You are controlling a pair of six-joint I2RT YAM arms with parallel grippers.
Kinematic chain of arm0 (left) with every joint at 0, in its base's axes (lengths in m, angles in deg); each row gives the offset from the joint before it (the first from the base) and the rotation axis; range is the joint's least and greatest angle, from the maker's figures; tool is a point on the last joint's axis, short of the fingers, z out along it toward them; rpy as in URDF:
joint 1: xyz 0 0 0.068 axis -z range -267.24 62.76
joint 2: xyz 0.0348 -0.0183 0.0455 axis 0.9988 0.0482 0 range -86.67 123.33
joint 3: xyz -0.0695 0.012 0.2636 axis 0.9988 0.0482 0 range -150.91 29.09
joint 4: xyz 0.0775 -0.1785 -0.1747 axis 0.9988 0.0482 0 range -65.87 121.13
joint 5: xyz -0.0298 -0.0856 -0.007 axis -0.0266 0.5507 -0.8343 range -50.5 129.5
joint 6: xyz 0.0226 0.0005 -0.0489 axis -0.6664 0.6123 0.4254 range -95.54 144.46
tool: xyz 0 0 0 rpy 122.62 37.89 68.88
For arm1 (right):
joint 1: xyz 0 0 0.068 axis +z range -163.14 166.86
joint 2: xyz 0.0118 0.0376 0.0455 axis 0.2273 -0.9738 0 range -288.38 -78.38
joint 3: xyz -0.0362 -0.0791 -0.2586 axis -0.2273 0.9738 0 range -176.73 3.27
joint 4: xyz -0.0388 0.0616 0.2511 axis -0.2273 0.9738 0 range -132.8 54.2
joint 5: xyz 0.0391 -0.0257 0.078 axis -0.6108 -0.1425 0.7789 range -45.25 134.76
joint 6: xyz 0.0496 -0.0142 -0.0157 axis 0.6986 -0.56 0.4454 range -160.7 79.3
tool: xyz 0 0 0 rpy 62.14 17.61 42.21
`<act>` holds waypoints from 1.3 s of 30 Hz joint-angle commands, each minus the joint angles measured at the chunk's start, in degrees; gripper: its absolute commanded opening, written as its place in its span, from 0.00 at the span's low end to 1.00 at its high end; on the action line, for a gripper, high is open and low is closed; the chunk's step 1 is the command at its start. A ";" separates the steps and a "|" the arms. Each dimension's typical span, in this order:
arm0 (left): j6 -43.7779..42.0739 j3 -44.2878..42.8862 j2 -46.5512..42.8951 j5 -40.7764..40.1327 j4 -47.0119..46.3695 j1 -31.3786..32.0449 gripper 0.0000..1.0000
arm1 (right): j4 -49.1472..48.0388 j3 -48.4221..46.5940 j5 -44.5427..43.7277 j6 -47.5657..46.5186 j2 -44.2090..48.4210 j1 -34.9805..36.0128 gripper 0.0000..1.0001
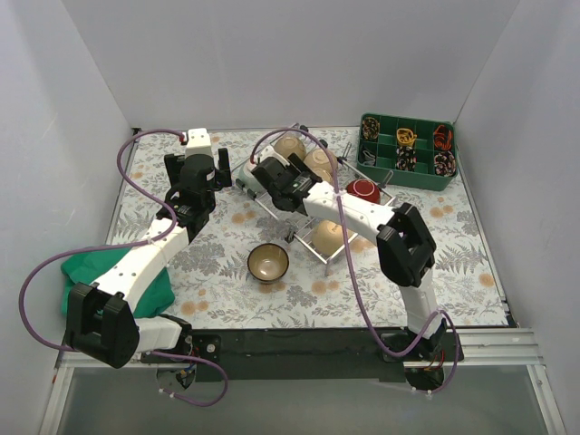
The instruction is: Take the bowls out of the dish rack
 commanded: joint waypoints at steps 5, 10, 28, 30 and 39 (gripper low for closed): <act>0.91 0.62 -2.55 3.08 -0.71 -0.47 0.98 | -3.28 -0.94 8.46 5.51 10.44 -2.91 0.10; 2.23 0.62 -3.08 7.91 -0.80 -0.38 0.98 | -6.17 4.58 18.23 10.44 16.94 -6.25 0.10; 9.09 3.42 -3.17 46.40 -7.74 -0.38 0.98 | -29.03 30.96 56.20 29.34 38.39 -21.28 0.08; 9.35 4.48 -2.99 48.08 -10.55 -0.38 0.98 | -31.47 32.11 58.32 30.93 39.88 -21.99 0.08; 11.29 10.19 -1.24 55.55 -24.35 1.64 0.98 | -37.56 37.73 68.08 36.99 45.42 -24.19 0.07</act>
